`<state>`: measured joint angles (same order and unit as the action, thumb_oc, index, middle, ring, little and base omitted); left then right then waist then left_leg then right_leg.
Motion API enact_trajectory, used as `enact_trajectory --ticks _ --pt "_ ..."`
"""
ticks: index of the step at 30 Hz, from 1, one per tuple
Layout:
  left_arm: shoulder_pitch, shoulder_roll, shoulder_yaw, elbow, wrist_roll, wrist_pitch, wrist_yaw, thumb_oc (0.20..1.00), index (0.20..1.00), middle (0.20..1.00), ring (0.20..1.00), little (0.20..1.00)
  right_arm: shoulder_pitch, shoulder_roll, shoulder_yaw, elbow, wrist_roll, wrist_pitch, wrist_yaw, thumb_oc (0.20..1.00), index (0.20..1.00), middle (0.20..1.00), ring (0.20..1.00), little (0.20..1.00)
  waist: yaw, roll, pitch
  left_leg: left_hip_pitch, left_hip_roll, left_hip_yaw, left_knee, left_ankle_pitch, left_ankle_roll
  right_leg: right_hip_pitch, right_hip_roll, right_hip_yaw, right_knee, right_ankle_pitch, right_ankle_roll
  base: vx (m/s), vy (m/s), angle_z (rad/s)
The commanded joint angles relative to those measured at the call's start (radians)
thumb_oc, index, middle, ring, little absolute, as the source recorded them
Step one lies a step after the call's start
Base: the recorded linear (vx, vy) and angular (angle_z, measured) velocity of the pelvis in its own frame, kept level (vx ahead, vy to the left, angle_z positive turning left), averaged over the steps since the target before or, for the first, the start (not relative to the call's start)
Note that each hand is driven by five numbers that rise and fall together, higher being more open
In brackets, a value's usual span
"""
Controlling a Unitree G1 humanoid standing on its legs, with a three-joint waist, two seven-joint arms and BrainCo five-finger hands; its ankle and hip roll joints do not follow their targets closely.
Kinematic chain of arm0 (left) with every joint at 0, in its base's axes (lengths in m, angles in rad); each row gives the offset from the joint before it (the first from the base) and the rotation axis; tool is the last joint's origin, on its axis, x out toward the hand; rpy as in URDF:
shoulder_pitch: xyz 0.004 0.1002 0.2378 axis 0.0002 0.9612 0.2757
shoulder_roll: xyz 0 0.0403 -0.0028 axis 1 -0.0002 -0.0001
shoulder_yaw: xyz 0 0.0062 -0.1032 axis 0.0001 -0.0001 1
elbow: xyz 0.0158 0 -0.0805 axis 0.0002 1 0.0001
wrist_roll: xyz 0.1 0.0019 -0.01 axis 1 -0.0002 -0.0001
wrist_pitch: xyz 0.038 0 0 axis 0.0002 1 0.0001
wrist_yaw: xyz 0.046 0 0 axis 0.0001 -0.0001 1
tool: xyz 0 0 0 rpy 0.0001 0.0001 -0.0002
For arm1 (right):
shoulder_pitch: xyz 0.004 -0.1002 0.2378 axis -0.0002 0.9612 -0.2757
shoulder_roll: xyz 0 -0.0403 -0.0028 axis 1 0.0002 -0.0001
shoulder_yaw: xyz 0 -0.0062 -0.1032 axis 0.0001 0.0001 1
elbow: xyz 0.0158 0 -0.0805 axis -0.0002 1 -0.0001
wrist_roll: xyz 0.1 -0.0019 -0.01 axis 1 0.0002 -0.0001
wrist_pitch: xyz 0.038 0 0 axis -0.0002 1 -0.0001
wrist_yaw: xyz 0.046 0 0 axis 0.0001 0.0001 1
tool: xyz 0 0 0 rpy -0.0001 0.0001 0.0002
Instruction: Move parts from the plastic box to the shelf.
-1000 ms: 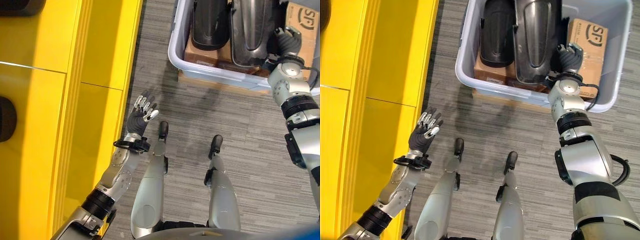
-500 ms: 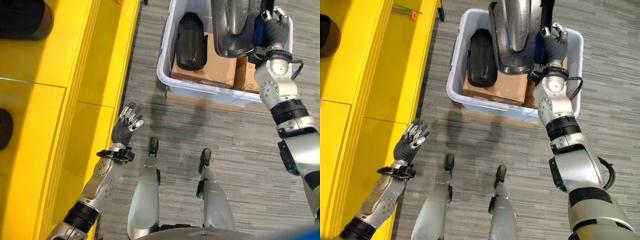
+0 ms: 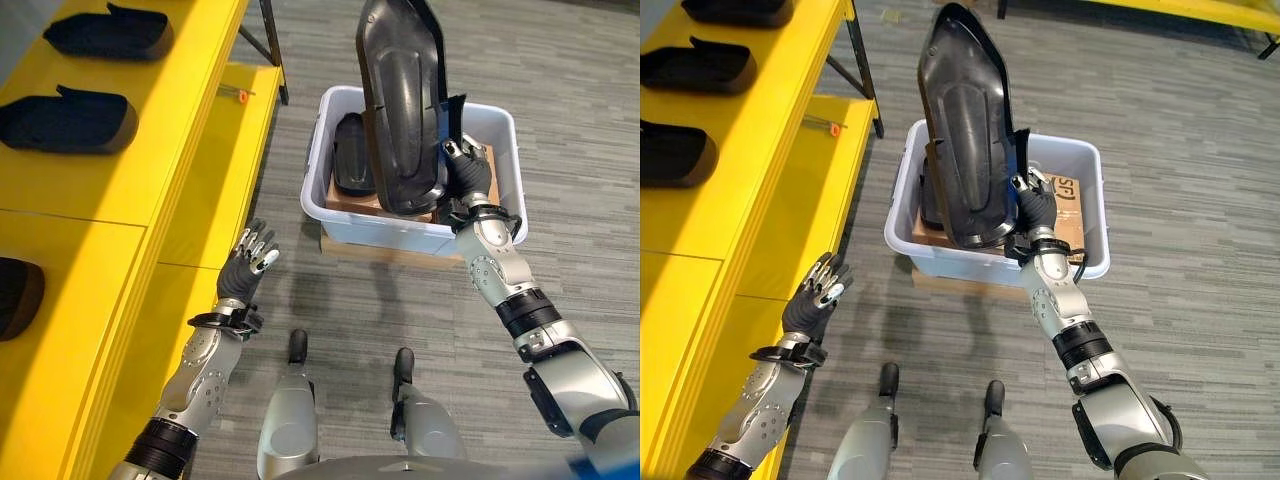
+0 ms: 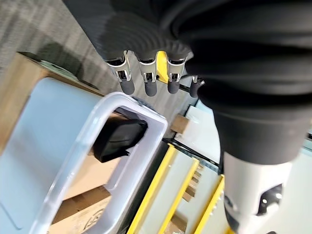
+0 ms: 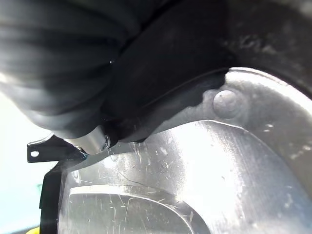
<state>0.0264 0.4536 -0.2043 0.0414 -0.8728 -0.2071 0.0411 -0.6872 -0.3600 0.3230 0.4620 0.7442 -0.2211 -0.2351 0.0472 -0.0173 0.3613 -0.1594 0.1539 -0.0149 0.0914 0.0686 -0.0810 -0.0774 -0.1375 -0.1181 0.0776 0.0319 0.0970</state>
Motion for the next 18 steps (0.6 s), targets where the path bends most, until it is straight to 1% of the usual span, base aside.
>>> enact_trajectory --ticks 1,2,3,4,5,6,7,8,9,10,11,12,13,14,15,16,17,18 --pt "0.073 0.012 0.034 0.002 0.053 -0.028 -0.018 1.000 1.000 1.000 1.000 1.000 -0.041 0.026 0.004 -0.008 0.045 -0.038 0.073 0.200 0.200 0.200 0.200 0.200 0.033 -0.022 -0.092 -0.005 0.141 -0.035 0.028 0.053 -0.035 0.000 0.028 0.026 0.301 -0.269 -0.047 -0.10 -0.209 0.04" --pt "0.073 0.011 0.034 0.002 0.053 -0.028 -0.018 1.000 1.000 1.000 1.000 1.000 -0.042 0.026 0.004 -0.007 0.045 -0.039 0.073 0.200 0.200 0.200 0.200 0.200 0.032 -0.022 -0.092 -0.005 0.141 -0.036 0.027 0.054 -0.035 -0.001 0.029 0.026 0.303 -0.270 -0.048 -0.20 -0.304 0.18" --pt "0.091 0.017 0.048 -0.003 0.078 -0.034 -0.022 1.000 1.000 1.000 1.000 1.000 -0.059 0.015 0.024 0.008 0.053 -0.032 0.085 0.200 0.200 0.200 0.200 0.200 0.045 -0.011 -0.085 -0.006 0.158 -0.059 -0.015 0.123 -0.043 -0.013 0.056 0.003 0.326 -0.288 -0.069 -0.16 -0.217 0.27" --pt "0.102 0.013 0.053 -0.001 0.070 -0.030 -0.023 1.000 1.000 1.000 1.000 1.000 -0.055 0.014 0.030 0.001 0.068 -0.034 0.091 0.200 0.200 0.200 0.200 0.200 0.047 -0.003 -0.086 -0.012 0.166 -0.062 -0.045 0.161 -0.050 -0.017 0.066 -0.014 0.330 -0.296 -0.076 -0.26 -0.290 0.60" --pt "0.109 0.012 0.059 0.006 0.081 -0.029 -0.026 1.000 1.000 1.000 1.000 1.000 -0.045 0.002 0.037 -0.015 0.069 -0.032 0.097 0.200 0.200 0.200 0.200 0.200 0.047 0.012 -0.079 -0.029 0.171 -0.059 -0.082 0.243 -0.063 -0.022 0.066 -0.044 0.340 -0.301 -0.086 -0.15 -0.138 0.54" --pt "0.109 0.012 0.059 0.006 0.081 -0.029 -0.026 1.000 1.000 1.000 1.000 1.000 -0.045 0.002 0.037 -0.015 0.069 -0.032 0.097 0.200 0.200 0.200 0.200 0.200 0.047 0.012 -0.079 -0.030 0.171 -0.059 -0.082 0.243 -0.063 -0.022 0.067 -0.045 0.340 -0.301 -0.086 -0.16 -0.113 0.65" --pt "0.108 0.008 0.059 0.012 0.087 -0.026 -0.029 1.000 1.000 1.000 1.000 1.000 -0.026 -0.014 0.040 -0.037 0.069 -0.035 0.109 0.200 0.200 0.200 0.200 0.200 0.041 0.007 -0.073 -0.040 0.165 -0.022 -0.073 0.231 -0.046 -0.023 0.051 -0.060 0.341 -0.300 -0.092 -0.20 -0.109 0.84" --pt "0.111 0.001 0.059 0.016 0.095 -0.025 -0.034 1.000 1.000 1.000 1.000 1.000 0.009 -0.034 0.039 -0.067 0.058 -0.033 0.118 0.200 0.200 0.200 0.200 0.200 0.030 0.003 -0.076 -0.040 0.159 0.016 -0.017 0.177 -0.029 -0.036 0.031 -0.086 0.336 -0.287 -0.101 -0.26 -0.141 1.23" --pt "0.105 -0.010 0.054 0.019 0.099 -0.024 -0.031 1.000 1.000 1.000 1.000 1.000 0.019 -0.042 0.037 -0.082 0.048 -0.035 0.114 0.200 0.200 0.200 0.200 0.200 0.026 0.002 -0.078 -0.037 0.158 0.026 0.035 0.136 -0.023 -0.046 0.015 -0.098 0.339 -0.275 -0.103 -0.24 -0.113 1.64" --pt "0.100 -0.016 0.048 0.019 0.096 -0.022 -0.035 1.000 1.000 1.000 1.000 1.000 0.036 -0.047 0.023 -0.098 0.052 -0.039 0.113 0.200 0.200 0.200 0.200 0.200 0.020 0.003 -0.081 -0.031 0.159 0.033 0.053 0.112 -0.020 -0.051 0.001 -0.117 0.340 -0.269 -0.104 -0.13 -0.058 1.31" --pt "0.092 -0.029 0.039 0.020 0.094 -0.019 -0.036 1.000 1.000 1.000 1.000 1.000 0.058 -0.043 0.013 -0.115 0.055 -0.046 0.113 0.200 0.200 0.200 0.200 0.200 0.008 0.003 -0.083 -0.015 0.173 0.068 0.085 0.088 -0.015 -0.050 -0.015 -0.145 0.349 -0.271 -0.110 -0.03 -0.019 1.23" --pt "0.081 -0.033 0.026 0.023 0.093 -0.015 -0.041 1.000 1.000 1.000 1.000 1.000 0.084 -0.044 0.004 -0.126 0.054 -0.048 0.106 0.200 0.200 0.200 0.200 0.200 -0.005 0.002 -0.089 0.023 0.179 0.090 0.093 0.049 -0.024 -0.039 -0.035 -0.162 0.361 -0.293 -0.102 0.01 -0.010 1.11" --pt "0.081 -0.033 0.026 0.023 0.093 -0.015 -0.041 1.000 1.000 1.000 1.000 1.000 0.084 -0.044 0.004 -0.126 0.054 -0.048 0.106 0.200 0.200 0.200 0.200 0.200 -0.005 0.002 -0.088 0.023 0.179 0.090 0.093 0.049 -0.024 -0.039 -0.035 -0.162 0.361 -0.293 -0.102 0.01 0.069 1.37" --pt "0.061 -0.046 0.003 0.022 0.085 -0.008 -0.046 1.000 1.000 1.000 1.000 1.000 0.120 -0.032 -0.011 -0.145 0.071 -0.054 0.104 0.200 0.200 0.200 0.200 0.200 -0.023 0.011 -0.097 0.061 0.211 0.141 0.120 0.009 -0.025 -0.041 -0.070 -0.206 0.388 -0.293 -0.097 0.00 0.198 1.05" --pt "0.038 -0.049 -0.020 0.024 0.089 -0.007 -0.044 1.000 1.000 1.000 1.000 1.000 0.124 -0.026 -0.019 -0.153 0.054 -0.049 0.080 0.200 0.200 0.200 0.200 0.200 -0.027 0.030 -0.101 0.082 0.193 0.128 0.081 -0.006 -0.031 -0.034 -0.100 -0.221 0.400 -0.278 -0.076 0.03 0.279 0.96" --pt "0.034 -0.055 -0.022 0.024 0.090 -0.004 -0.043 1.000 1.000 1.000 1.000 1.000 0.138 -0.017 -0.028 -0.163 0.066 -0.047 0.093 0.200 0.200 0.200 0.200 0.200 -0.026 0.039 -0.101 0.079 0.175 0.115 0.082 -0.021 -0.032 -0.023 -0.116 -0.222 0.394 -0.266 -0.067 0.06 0.220 0.73" --pt "0.035 -0.055 -0.022 0.023 0.091 -0.004 -0.043 1.000 1.000 1.000 1.000 1.000 0.139 -0.017 -0.028 -0.164 0.066 -0.047 0.093 0.200 0.200 0.200 0.200 0.200 -0.026 0.039 -0.100 0.078 0.174 0.115 0.083 -0.022 -0.031 -0.021 -0.116 -0.223 0.393 -0.265 -0.066 0.07 0.160 0.92" --pt "0.040 -0.058 -0.023 0.011 0.088 0.000 -0.049 1.000 1.000 1.000 1.000 1.000 0.157 -0.013 -0.028 -0.174 0.065 -0.045 0.095 0.200 0.200 0.200 0.200 0.200 -0.028 0.042 -0.103 0.077 0.168 0.119 0.090 -0.050 -0.027 -0.006 -0.136 -0.229 0.393 -0.258 -0.056 0.03 0.078 0.56"
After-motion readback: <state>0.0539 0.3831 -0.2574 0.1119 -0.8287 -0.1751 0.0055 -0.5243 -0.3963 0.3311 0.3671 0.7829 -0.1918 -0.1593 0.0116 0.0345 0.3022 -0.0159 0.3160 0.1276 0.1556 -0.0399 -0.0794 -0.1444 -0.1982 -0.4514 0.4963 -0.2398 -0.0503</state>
